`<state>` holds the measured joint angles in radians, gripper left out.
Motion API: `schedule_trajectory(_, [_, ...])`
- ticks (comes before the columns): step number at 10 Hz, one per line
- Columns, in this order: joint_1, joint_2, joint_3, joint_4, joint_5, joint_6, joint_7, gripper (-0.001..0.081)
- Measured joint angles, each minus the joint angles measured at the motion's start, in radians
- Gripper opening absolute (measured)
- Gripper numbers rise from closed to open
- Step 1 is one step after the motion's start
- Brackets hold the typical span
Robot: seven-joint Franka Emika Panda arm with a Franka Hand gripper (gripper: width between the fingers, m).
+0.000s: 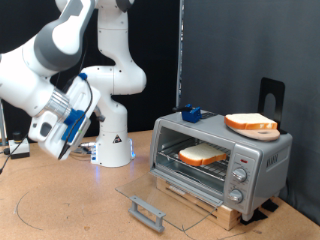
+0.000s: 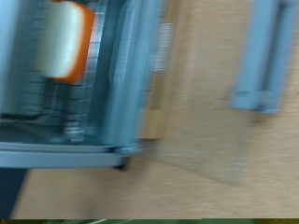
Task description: Make a piece of toast with the oven
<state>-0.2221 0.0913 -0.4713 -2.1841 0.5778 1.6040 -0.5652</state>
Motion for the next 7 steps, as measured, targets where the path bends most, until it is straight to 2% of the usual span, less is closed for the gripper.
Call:
schedule_trajectory(1, [-0.001, 0.02, 0.0, 0.007, 0.0, 0.034, -0.024, 0.0809])
schedule_trajectory(2, [-0.001, 0.02, 0.0, 0.007, 0.0, 0.01, -0.02, 0.0809])
schedule_trajectory(4, [-0.014, 0.059, 0.0, 0.041, -0.019, -0.119, -0.004, 0.0809])
schedule_trajectory(5, [-0.02, 0.099, -0.001, 0.05, -0.011, -0.121, 0.021, 0.0809])
schedule_trajectory(7, [-0.017, 0.166, 0.001, 0.034, -0.014, -0.017, 0.039, 0.0809])
